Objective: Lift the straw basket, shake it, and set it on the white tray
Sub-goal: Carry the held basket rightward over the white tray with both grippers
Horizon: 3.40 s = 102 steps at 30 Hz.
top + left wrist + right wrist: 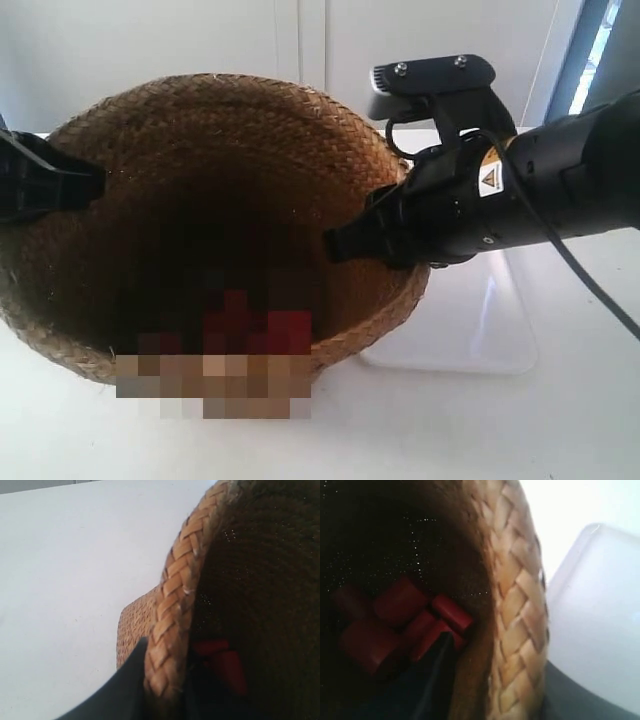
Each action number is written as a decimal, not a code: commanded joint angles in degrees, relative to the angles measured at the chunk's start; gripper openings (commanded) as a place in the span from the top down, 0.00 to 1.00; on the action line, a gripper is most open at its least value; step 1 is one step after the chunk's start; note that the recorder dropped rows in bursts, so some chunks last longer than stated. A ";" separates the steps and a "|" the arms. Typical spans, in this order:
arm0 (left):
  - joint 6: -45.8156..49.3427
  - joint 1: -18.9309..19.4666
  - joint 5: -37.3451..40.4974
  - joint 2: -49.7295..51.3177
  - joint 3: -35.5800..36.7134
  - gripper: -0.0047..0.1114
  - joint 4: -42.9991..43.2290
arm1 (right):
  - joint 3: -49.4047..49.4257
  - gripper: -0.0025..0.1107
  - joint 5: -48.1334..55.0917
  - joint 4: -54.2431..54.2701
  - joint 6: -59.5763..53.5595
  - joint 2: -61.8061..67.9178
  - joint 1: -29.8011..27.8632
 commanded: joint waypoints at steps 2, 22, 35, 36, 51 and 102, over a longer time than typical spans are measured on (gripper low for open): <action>0.35 0.05 -3.85 0.21 -0.10 0.96 1.58 | -0.18 0.98 2.55 -2.48 -1.14 -0.44 -0.06; 0.89 0.05 -1.47 -1.79 -5.23 0.96 -0.14 | -6.43 0.98 7.53 -2.24 -3.25 0.00 -0.06; -2.34 0.35 -0.48 -1.66 -6.02 0.96 3.60 | -3.48 0.98 0.05 -0.34 -2.25 -3.43 0.51; -2.34 0.69 -0.48 -1.82 -6.12 0.96 4.11 | -3.48 0.98 -0.06 -0.34 -2.25 -3.56 0.51; -2.92 0.82 3.00 -1.82 -3.10 0.96 3.71 | -3.44 0.98 2.37 0.08 -2.37 -0.10 0.51; 3.83 2.84 5.32 -0.15 -1.95 0.96 -2.18 | -5.46 0.98 1.51 8.24 -10.00 0.94 0.80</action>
